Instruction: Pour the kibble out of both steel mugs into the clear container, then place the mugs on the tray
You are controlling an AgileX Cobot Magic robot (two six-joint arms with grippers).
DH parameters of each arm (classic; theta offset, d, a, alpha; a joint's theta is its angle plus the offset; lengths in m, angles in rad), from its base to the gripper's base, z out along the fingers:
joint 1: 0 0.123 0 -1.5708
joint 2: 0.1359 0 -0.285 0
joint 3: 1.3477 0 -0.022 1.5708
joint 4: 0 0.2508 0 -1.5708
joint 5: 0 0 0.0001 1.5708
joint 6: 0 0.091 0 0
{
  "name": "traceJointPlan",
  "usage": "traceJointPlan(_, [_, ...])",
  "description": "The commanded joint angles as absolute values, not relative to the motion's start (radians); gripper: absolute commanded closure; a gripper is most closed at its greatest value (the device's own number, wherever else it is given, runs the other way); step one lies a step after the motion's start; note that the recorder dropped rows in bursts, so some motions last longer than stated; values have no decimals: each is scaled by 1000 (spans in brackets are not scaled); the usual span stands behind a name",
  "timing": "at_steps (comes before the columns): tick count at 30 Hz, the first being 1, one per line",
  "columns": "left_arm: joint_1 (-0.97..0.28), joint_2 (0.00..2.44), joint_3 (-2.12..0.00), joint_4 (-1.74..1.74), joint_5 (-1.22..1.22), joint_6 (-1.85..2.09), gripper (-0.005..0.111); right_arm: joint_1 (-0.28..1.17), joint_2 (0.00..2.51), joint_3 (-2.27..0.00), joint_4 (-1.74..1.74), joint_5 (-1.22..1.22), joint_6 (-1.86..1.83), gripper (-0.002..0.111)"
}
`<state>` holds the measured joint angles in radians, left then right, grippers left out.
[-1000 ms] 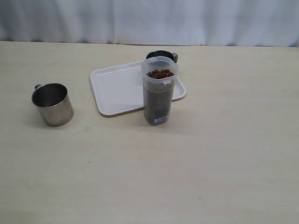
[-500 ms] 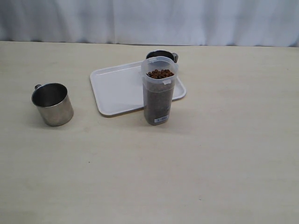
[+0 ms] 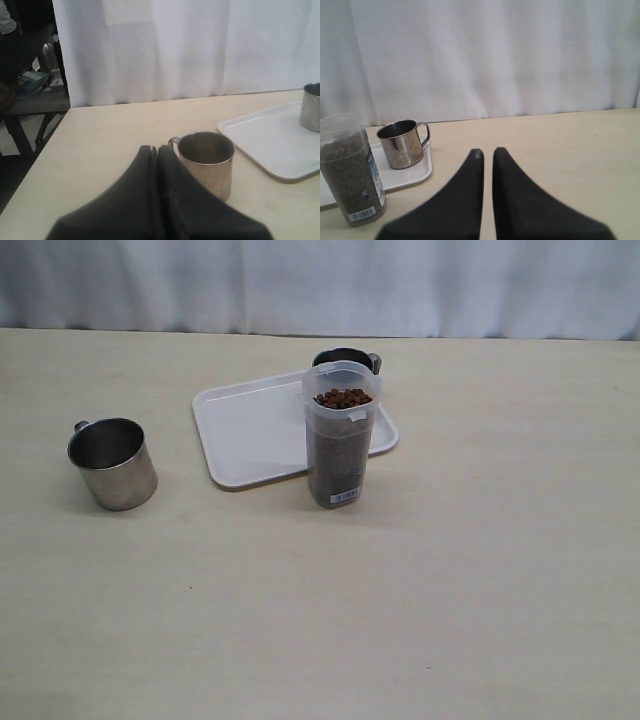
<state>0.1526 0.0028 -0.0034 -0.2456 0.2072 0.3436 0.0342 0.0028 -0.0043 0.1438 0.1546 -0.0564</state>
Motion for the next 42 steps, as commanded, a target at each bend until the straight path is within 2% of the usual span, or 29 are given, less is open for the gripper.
traceJointPlan(1, [148,0,0,-245,197,343,107,38,0,0,142,188,-63,103])
traceJointPlan(42, [148,0,0,-245,197,343,107,38,0,0,153,209,-52,103])
